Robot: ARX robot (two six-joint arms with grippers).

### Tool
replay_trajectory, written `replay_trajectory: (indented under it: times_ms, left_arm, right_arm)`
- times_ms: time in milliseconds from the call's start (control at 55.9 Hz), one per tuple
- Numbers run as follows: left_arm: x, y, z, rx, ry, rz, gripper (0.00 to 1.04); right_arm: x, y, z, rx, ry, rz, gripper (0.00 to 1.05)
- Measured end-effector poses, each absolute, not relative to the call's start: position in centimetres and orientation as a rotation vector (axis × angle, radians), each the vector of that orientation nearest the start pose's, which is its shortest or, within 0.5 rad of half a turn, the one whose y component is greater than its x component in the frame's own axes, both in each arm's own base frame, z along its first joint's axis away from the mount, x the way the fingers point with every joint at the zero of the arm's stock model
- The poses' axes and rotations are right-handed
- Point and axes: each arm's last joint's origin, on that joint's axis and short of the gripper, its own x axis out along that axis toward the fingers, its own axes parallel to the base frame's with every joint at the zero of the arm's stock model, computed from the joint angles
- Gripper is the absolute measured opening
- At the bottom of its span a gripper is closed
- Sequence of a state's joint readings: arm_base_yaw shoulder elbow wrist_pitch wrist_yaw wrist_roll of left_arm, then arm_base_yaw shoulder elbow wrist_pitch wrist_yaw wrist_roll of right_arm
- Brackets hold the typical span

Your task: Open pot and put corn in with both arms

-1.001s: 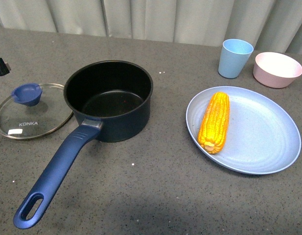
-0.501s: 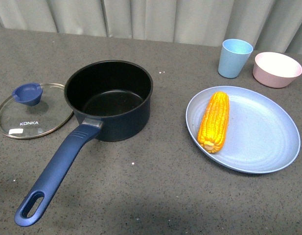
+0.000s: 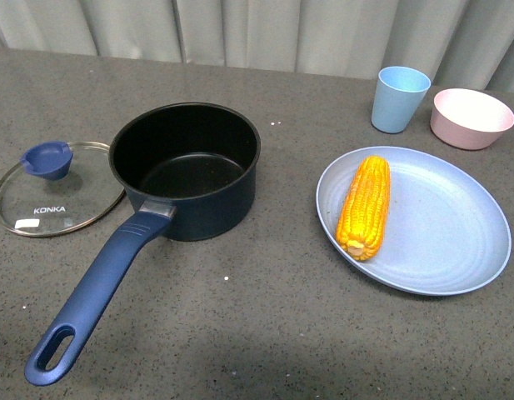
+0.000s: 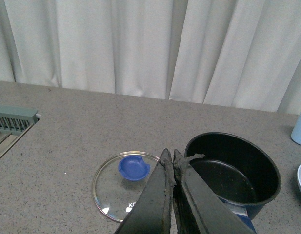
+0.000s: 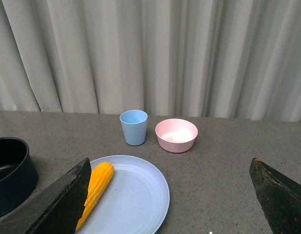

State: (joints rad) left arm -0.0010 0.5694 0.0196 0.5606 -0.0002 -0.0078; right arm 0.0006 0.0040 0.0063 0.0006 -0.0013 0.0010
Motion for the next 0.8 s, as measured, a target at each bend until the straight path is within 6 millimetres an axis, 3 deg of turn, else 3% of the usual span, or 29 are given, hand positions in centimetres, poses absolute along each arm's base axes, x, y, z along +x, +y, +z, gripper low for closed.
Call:
replay_trajectory:
  times_ms: [804]
  left_arm:
    - [11.1,0.0,17.3,-0.008,-0.023,-0.001,0.04]
  right_arm:
    - [9.8,0.0,16.5,0.001,-0.003,0.002,0.95]
